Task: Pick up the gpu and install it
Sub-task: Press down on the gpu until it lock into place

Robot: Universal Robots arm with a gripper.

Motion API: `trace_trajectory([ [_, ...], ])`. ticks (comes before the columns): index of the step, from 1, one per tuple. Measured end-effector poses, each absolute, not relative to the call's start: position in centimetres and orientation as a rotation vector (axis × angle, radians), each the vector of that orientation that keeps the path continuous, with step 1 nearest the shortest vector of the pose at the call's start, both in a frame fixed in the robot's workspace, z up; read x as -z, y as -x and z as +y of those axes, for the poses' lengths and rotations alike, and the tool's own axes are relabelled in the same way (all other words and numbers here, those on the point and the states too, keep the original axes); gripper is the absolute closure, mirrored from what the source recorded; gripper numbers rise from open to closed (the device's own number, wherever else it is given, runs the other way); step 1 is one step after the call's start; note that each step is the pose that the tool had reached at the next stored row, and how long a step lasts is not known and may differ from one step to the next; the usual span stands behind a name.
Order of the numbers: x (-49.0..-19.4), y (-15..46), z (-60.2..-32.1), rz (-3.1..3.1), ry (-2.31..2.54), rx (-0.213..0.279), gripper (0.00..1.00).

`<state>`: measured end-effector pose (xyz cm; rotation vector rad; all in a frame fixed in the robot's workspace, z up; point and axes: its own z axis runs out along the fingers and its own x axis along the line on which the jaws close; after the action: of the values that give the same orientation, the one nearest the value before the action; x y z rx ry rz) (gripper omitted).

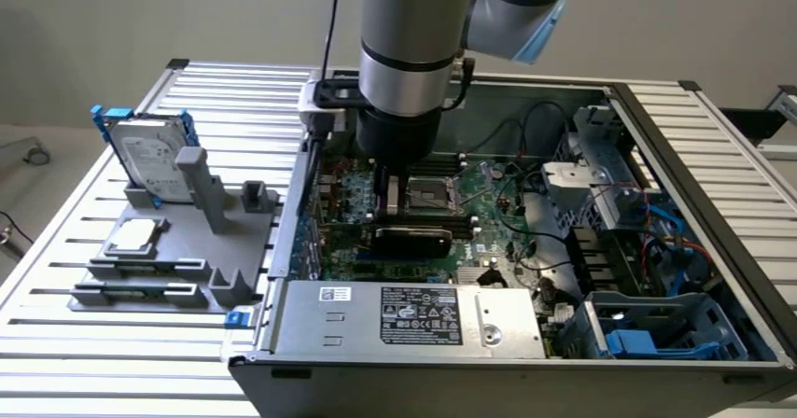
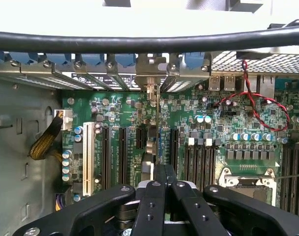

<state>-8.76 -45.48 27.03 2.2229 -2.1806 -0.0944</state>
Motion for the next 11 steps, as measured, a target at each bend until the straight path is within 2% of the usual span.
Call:
trace_trajectory([
  [11, -26.82, 8.76, -45.48, -2.18, -2.224, 0.094, 0.89],
])
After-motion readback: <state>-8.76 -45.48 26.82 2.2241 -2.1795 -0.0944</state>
